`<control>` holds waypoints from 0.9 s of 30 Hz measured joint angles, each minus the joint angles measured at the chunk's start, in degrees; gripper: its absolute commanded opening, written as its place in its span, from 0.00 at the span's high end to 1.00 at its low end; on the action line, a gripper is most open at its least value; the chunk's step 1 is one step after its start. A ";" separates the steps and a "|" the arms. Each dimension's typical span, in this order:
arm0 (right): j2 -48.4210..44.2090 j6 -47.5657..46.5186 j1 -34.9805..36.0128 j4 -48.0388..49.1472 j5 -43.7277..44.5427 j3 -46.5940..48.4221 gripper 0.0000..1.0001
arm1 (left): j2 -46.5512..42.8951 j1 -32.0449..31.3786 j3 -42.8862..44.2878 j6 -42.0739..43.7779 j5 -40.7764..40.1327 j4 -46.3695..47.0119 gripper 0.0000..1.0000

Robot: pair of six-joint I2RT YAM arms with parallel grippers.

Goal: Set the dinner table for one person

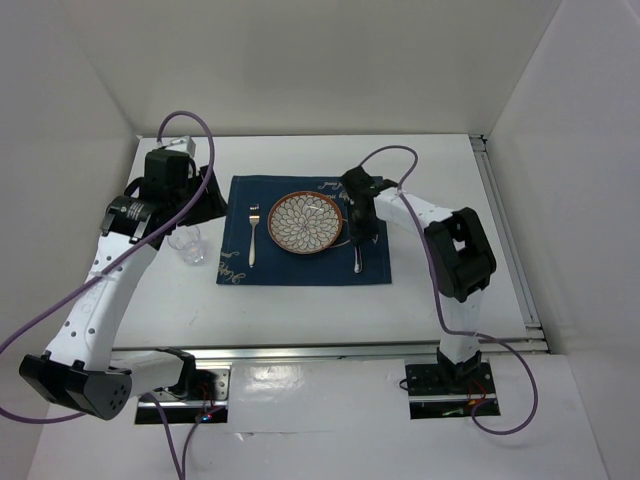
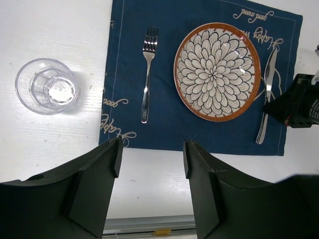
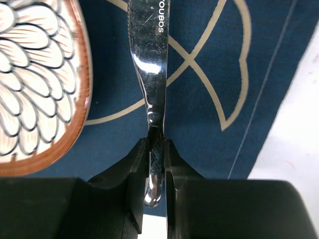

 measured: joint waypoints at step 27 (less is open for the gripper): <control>4.09 1.42 -0.83 0.46 -0.39 3.56 0.93 | 0.00 0.00 0.07 0.02 -1.60 -0.85 0.31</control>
